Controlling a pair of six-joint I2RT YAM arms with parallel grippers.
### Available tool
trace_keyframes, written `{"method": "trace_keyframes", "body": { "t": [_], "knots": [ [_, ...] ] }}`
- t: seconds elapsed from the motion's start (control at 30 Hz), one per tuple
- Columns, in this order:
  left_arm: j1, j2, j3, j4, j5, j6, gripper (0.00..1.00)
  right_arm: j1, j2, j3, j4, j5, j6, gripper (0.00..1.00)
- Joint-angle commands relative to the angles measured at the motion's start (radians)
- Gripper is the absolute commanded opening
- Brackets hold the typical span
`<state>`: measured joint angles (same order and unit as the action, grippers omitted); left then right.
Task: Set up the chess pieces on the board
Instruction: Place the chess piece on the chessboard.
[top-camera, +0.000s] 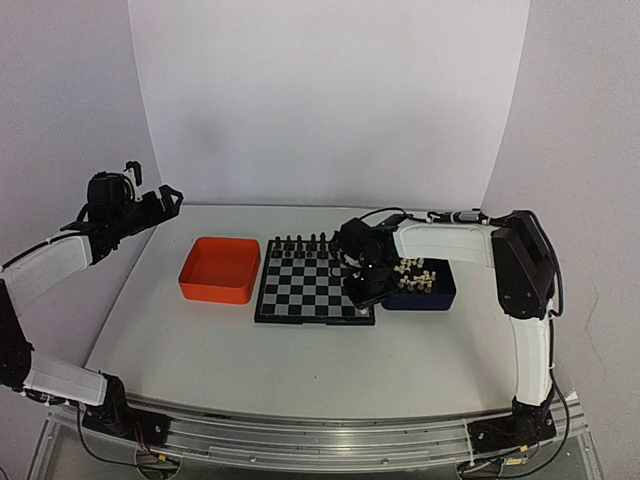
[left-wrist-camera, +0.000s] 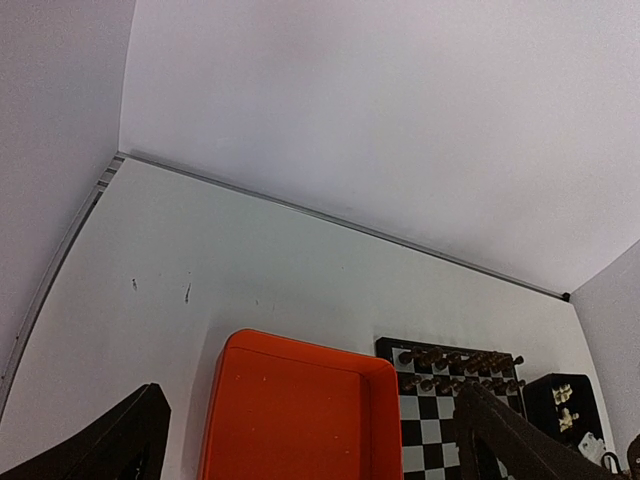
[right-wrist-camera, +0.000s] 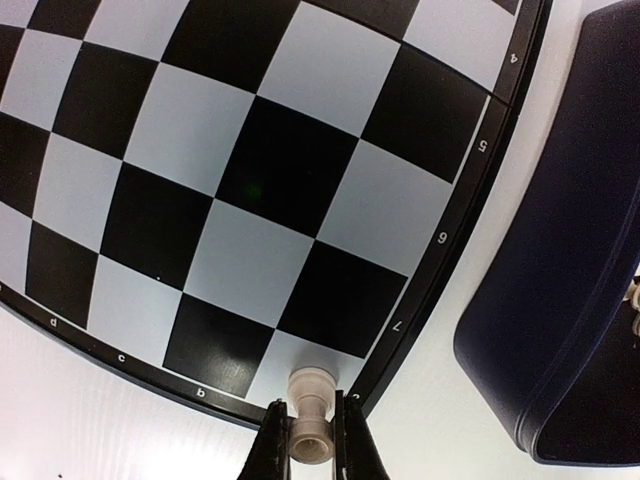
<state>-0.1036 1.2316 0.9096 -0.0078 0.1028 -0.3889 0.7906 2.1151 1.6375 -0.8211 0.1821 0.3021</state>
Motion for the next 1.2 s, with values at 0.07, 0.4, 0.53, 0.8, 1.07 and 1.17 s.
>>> {"method": "trace_keyframes", "body": {
  "t": [0.07,0.4,0.53,0.8,1.07,1.17],
  "knots": [
    [0.000,-0.020,0.023,0.038,-0.008,0.022,1.00,0.003,0.002,-0.005,-0.006,-0.054,0.077,0.02],
    [0.000,-0.028,0.023,0.032,-0.024,0.028,1.00,0.003,-0.020,-0.007,-0.005,-0.021,0.070,0.25],
    [-0.001,-0.032,0.021,0.029,-0.026,0.033,1.00,0.003,-0.036,0.005,-0.004,-0.022,0.072,0.35],
    [-0.001,-0.068,0.001,0.038,-0.033,0.038,1.00,0.004,-0.155,0.029,-0.003,0.049,0.039,0.63],
    [-0.001,-0.072,-0.013,0.150,-0.014,0.012,1.00,-0.005,-0.282,0.043,0.002,0.179,-0.015,0.89],
    [0.000,-0.045,-0.004,0.198,0.007,-0.001,1.00,-0.046,-0.319,0.030,0.003,0.181,-0.030,0.90]
  ]
}}
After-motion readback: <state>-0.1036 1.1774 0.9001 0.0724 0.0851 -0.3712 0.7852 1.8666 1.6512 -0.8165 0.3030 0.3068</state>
